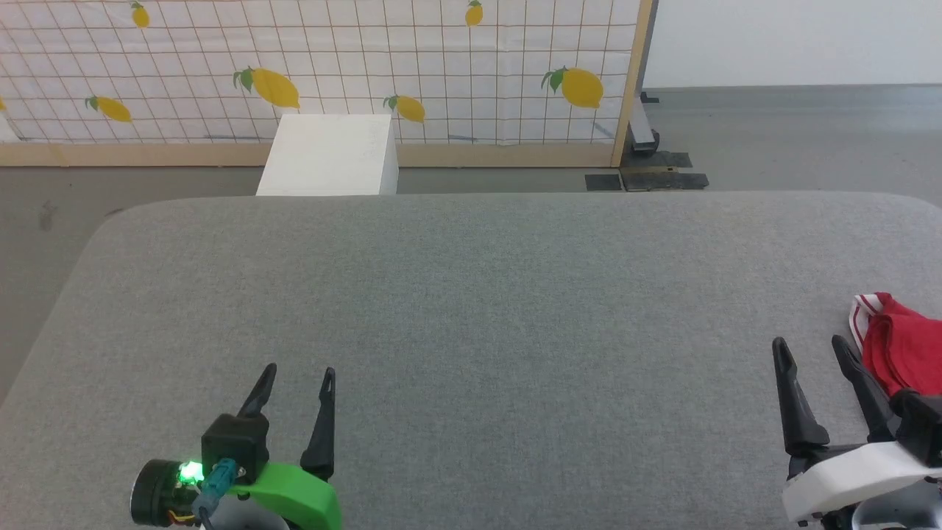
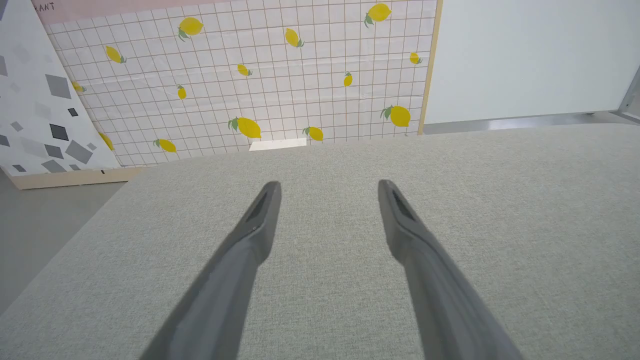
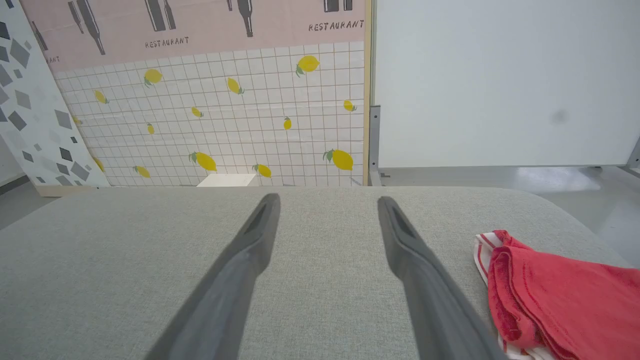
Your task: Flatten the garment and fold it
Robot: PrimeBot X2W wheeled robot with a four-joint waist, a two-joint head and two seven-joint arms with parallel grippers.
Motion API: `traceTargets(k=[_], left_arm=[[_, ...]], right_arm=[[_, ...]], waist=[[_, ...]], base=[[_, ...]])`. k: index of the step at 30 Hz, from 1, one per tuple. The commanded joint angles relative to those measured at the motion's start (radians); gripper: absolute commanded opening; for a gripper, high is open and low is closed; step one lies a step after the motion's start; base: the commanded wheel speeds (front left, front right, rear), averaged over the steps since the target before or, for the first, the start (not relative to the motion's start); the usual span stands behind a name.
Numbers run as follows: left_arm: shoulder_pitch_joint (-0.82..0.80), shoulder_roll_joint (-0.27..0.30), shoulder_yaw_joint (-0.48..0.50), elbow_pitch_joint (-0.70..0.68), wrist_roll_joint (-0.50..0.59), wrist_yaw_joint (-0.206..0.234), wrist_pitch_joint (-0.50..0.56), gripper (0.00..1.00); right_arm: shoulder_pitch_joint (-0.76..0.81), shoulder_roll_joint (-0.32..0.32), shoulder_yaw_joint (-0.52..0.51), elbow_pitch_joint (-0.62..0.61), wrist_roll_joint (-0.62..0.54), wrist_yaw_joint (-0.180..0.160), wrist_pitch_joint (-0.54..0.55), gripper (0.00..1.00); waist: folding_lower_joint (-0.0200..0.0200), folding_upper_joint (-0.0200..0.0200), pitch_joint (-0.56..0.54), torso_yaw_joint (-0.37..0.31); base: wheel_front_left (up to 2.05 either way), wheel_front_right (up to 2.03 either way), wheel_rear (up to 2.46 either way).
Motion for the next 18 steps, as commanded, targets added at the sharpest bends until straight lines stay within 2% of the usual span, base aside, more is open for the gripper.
traceTargets(k=[1, 8, 9, 18], left_arm=[[0.008, 0.006, 0.000, 0.005, -0.002, 0.006, -0.003, 1.00], [0.005, 0.006, -0.008, 0.005, -0.013, 0.002, -0.004, 1.00], [0.000, 0.000, -0.006, 0.003, -0.009, 0.000, 0.000, 0.00], [-0.001, -0.009, 0.004, 0.000, -0.001, -0.004, 0.005, 0.00]], right_arm=[[0.011, 0.003, -0.002, -0.006, -0.004, -0.002, 0.003, 1.00], [0.013, 0.006, -0.004, -0.008, -0.001, -0.002, 0.010, 1.00], [0.000, 0.002, -0.003, -0.002, 0.000, 0.000, 0.008, 0.00], [-0.004, 0.003, 0.001, 0.002, -0.006, 0.000, 0.008, 0.00]], waist=[[0.0001, 0.0000, 0.001, 0.000], [0.0001, 0.0000, 0.003, 0.002], [0.0001, 0.0000, 0.003, 0.001], [0.0001, 0.0000, 0.004, 0.001]], base=[[0.00, 0.00, 0.00], [0.00, 0.00, 0.00], [0.00, 0.00, 0.00], [0.00, 0.00, 0.00]])
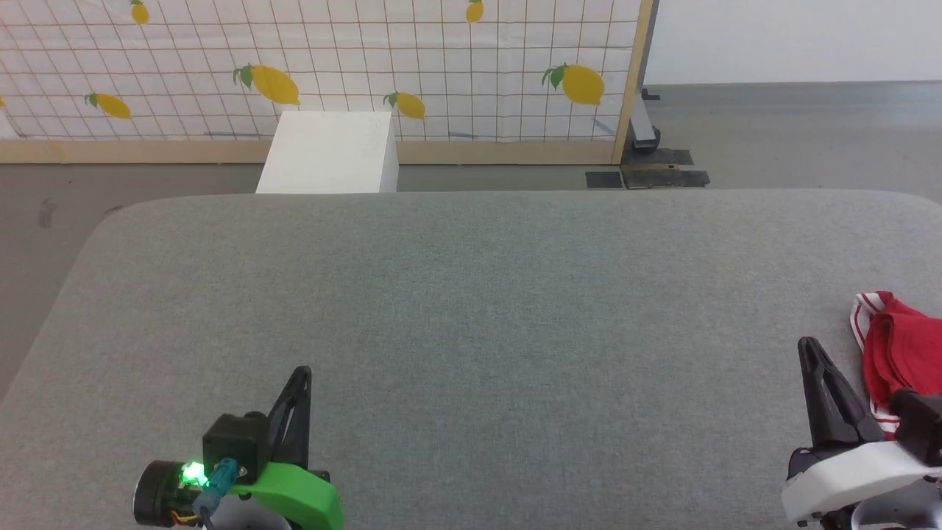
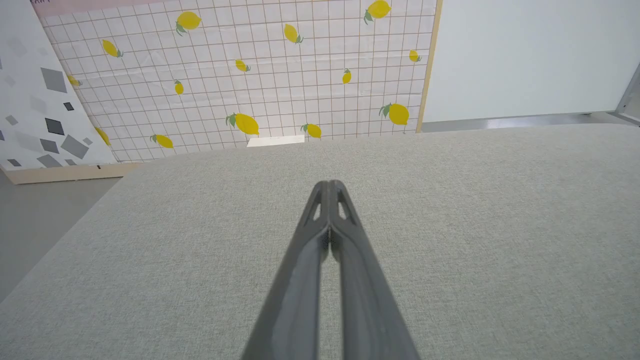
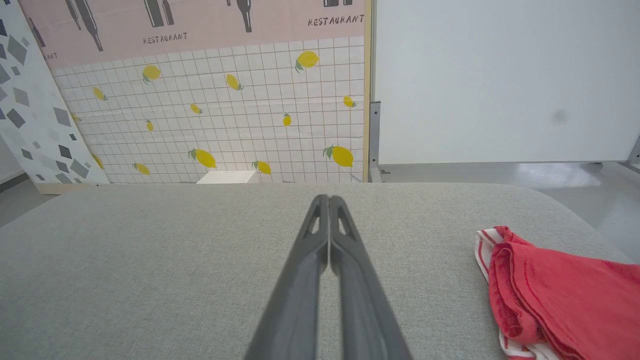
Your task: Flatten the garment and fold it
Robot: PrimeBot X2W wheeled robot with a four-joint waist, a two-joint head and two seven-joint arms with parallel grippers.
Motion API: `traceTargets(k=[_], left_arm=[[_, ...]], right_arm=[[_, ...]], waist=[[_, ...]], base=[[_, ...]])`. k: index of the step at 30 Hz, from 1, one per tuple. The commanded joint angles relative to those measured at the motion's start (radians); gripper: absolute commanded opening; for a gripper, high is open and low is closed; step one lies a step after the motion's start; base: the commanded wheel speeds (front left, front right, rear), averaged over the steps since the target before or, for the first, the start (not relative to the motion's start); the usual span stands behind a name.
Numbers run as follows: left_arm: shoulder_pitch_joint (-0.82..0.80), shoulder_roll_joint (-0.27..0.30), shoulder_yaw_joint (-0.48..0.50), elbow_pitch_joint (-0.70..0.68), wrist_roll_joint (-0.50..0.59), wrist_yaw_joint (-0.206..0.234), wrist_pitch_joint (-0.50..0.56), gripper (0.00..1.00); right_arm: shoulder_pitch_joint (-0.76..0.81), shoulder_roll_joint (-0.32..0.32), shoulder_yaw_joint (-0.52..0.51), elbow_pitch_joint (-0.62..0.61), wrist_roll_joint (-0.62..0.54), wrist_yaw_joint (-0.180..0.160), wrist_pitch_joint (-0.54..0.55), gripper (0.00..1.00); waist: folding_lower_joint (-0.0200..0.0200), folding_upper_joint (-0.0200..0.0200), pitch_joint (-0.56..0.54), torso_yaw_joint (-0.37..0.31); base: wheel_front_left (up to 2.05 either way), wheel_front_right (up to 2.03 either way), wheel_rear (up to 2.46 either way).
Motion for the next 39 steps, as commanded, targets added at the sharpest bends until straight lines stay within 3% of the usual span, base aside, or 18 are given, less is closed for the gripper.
traceTargets(k=[1, 39], left_arm=[[0.000, -0.006, 0.008, -0.002, 0.009, -0.003, 0.005, 0.00], [-0.004, -0.079, 0.103, -0.023, 0.100, -0.042, 0.054, 0.00]], right_arm=[[-0.004, 0.002, 0.003, 0.002, -0.007, 0.000, 0.000, 0.00], [-0.037, 0.021, 0.036, 0.024, -0.067, -0.001, 0.003, 0.00]], waist=[[0.0000, 0.0000, 0.000, 0.000], [0.0000, 0.0000, 0.012, -0.006]], base=[[0.00, 0.00, 0.00], [0.00, 0.00, 0.00]])
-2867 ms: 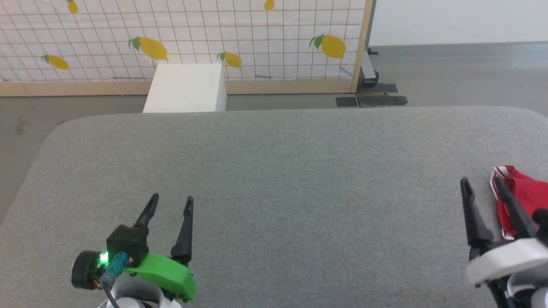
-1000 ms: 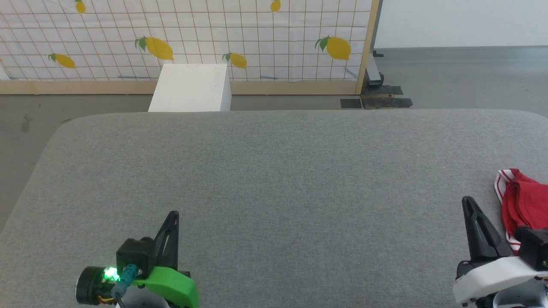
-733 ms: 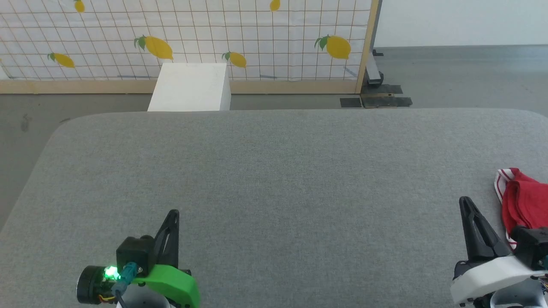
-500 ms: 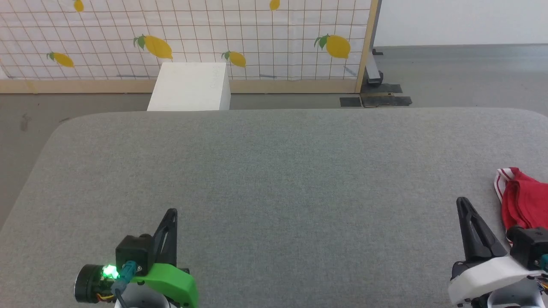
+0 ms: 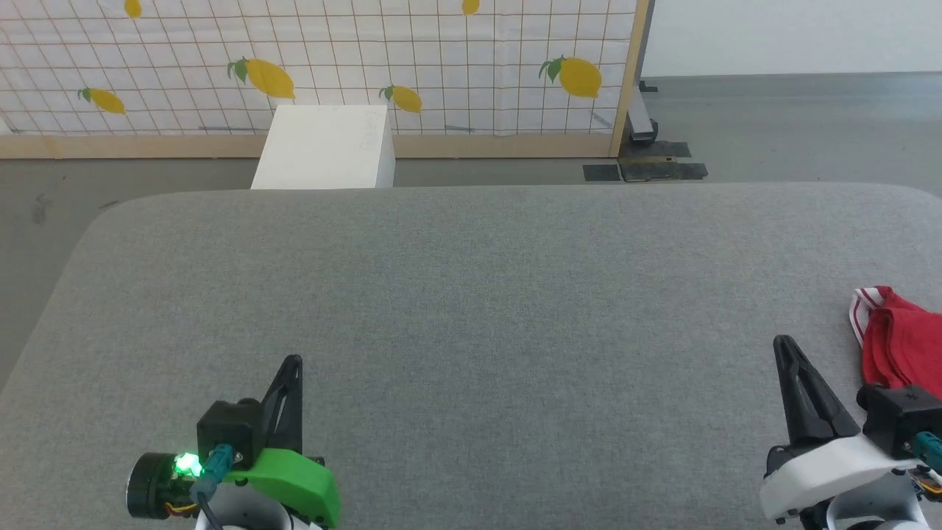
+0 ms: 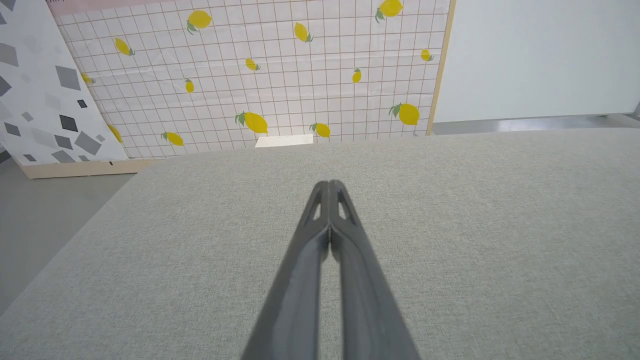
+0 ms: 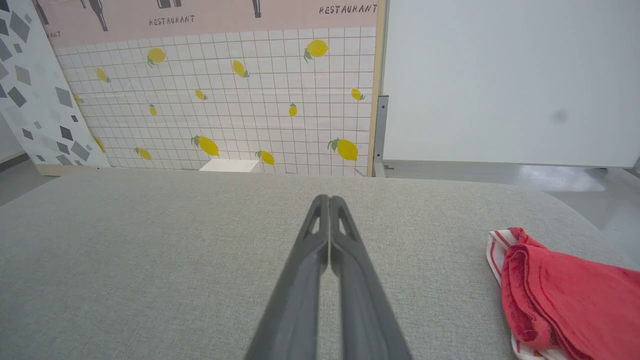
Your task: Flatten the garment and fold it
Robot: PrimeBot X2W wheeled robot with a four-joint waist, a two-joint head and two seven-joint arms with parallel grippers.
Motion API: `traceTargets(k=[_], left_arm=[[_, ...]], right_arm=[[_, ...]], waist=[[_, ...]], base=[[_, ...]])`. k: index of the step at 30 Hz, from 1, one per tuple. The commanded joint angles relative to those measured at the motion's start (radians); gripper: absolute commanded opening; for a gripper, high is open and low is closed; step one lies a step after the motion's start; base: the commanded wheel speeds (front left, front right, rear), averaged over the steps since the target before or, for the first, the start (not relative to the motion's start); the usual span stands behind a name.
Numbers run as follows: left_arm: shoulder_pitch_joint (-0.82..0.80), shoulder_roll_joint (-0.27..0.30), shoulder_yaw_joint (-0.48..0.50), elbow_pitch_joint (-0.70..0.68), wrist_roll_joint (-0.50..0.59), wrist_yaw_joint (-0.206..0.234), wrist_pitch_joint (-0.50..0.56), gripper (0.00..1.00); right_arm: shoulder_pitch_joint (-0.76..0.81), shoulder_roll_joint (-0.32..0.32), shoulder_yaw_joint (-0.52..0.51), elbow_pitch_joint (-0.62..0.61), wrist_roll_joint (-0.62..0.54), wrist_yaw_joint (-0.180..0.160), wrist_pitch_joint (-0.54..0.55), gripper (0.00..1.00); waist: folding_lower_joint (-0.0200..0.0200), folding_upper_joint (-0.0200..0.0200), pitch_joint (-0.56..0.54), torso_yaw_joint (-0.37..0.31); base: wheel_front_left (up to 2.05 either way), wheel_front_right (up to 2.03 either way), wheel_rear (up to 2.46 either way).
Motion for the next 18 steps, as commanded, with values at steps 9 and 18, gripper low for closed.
traceTargets(k=[9, 18], left_arm=[[-0.004, -0.027, 0.029, -0.011, 0.036, -0.015, 0.014, 0.00], [-0.005, -0.044, 0.050, -0.016, 0.057, -0.024, 0.025, 0.00]], right_arm=[[-0.026, 0.007, 0.011, 0.008, -0.020, -0.001, 0.003, 0.00], [-0.033, 0.012, 0.018, 0.013, -0.034, -0.001, 0.004, 0.00]], waist=[[0.0000, 0.0000, 0.003, -0.001], [0.0000, 0.0000, 0.005, -0.003]], base=[[0.00, 0.00, 0.00], [0.00, 0.00, 0.00]])
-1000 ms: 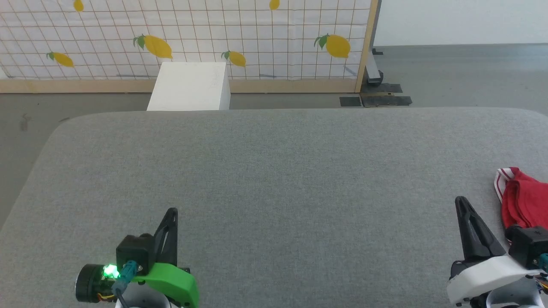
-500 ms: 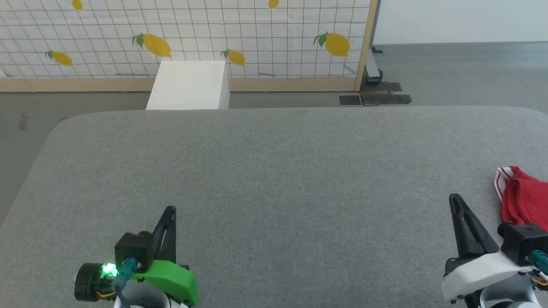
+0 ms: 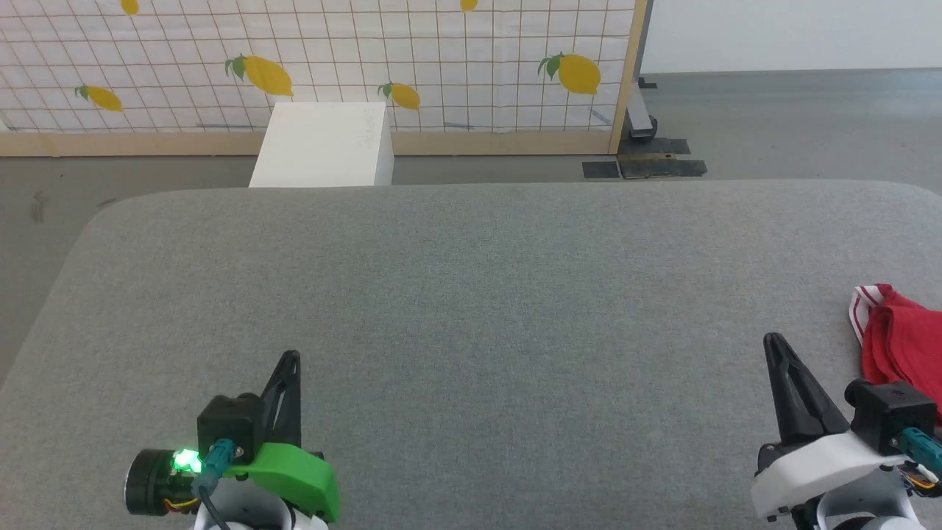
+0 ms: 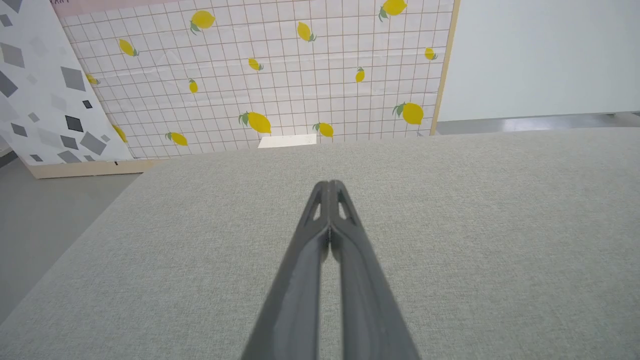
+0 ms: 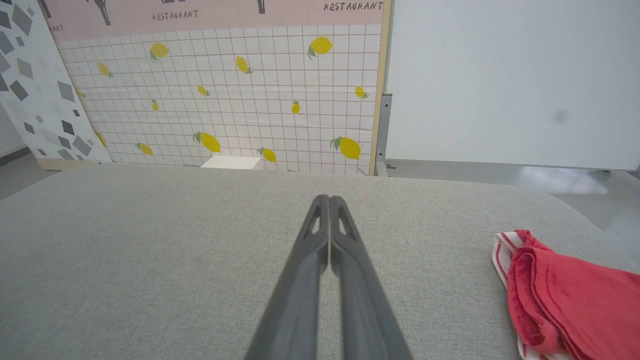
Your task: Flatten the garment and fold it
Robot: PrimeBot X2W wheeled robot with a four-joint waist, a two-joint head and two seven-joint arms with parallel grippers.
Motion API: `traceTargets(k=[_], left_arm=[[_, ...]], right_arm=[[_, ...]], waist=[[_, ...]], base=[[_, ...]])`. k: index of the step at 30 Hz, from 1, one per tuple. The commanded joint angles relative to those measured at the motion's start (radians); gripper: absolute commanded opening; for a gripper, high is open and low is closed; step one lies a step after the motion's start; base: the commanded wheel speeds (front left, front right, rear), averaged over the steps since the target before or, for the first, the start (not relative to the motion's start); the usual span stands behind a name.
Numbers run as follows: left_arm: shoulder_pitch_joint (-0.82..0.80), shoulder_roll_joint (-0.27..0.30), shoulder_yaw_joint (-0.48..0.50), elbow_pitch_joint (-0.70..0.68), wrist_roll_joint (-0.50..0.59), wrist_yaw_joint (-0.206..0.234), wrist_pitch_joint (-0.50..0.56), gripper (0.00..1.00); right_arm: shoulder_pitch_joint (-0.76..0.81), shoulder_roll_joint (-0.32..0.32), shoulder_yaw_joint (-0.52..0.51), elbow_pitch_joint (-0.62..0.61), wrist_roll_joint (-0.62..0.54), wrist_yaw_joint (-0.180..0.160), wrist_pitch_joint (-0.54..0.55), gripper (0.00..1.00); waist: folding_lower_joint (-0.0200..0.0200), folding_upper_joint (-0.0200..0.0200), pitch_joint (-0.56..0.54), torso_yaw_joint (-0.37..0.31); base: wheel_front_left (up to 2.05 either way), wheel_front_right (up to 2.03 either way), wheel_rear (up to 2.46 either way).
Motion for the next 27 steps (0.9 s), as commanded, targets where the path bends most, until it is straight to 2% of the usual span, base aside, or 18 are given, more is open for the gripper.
traceTargets(k=[1, 27], left_arm=[[-0.005, -0.012, 0.012, -0.006, 0.011, -0.007, 0.004, 0.00], [-0.007, -0.060, 0.075, -0.020, 0.071, -0.033, 0.036, 0.00]], right_arm=[[-0.022, 0.005, 0.005, 0.004, -0.014, -0.001, 0.003, 0.00], [-0.043, 0.017, 0.027, 0.019, -0.054, -0.001, 0.005, 0.00]], waist=[[0.0000, -0.0001, 0.000, 0.000], [0.0000, -0.0001, 0.008, -0.004]], base=[[0.00, 0.00, 0.00], [0.00, 0.00, 0.00]])
